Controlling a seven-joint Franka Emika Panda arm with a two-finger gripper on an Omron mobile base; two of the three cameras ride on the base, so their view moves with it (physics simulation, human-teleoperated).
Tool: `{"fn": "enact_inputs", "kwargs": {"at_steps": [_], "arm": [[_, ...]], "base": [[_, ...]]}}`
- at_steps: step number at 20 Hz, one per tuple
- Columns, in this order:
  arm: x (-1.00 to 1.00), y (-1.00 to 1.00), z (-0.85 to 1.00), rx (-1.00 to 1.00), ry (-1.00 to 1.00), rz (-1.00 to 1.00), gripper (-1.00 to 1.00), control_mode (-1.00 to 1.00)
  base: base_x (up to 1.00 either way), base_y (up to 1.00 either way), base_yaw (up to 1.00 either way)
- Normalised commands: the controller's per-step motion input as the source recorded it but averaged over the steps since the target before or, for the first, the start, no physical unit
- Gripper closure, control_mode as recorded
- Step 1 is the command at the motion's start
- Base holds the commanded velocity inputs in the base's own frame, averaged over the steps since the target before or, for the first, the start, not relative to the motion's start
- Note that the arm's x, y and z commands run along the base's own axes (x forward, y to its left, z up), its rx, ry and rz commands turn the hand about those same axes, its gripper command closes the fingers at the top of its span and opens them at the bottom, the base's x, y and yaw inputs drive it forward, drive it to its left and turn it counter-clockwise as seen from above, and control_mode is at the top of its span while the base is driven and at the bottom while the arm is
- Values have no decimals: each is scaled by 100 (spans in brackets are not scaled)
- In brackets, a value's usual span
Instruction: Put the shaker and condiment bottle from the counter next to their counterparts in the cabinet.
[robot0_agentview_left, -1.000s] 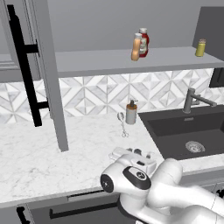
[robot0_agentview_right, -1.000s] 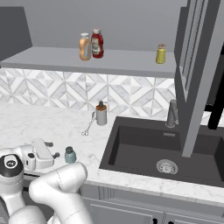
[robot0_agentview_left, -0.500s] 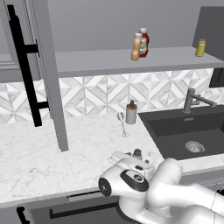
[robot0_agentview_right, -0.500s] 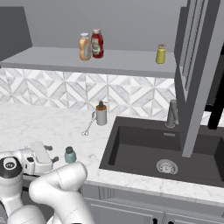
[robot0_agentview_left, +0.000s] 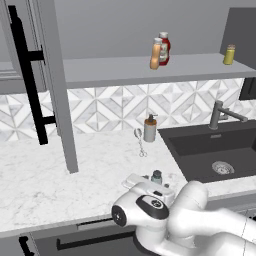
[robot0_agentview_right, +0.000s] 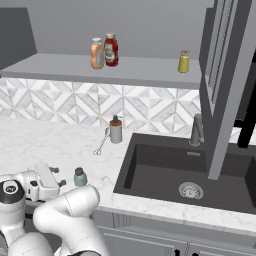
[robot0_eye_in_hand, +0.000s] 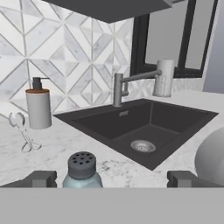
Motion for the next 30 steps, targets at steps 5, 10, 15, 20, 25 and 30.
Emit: {"fn": "enact_inputs", "kwargs": {"at_steps": [5,10,15,20,25,30], "arm": [[3,4,-5,0,1,0,-100,-100],[21,16,-8,0,5,0,-100,-100],[2,1,-8,0,0,0,-100,-100],[18,0,-4,0,0,0,-100,-100],[13,0,-6,1,0,0,-100,-100],[0,-5,-25,8,0,0,-100,-100]], "base": [[0,0,0],[0,0,0],[0,0,0],[0,0,0],[0,0,0],[0,0,0]]}}
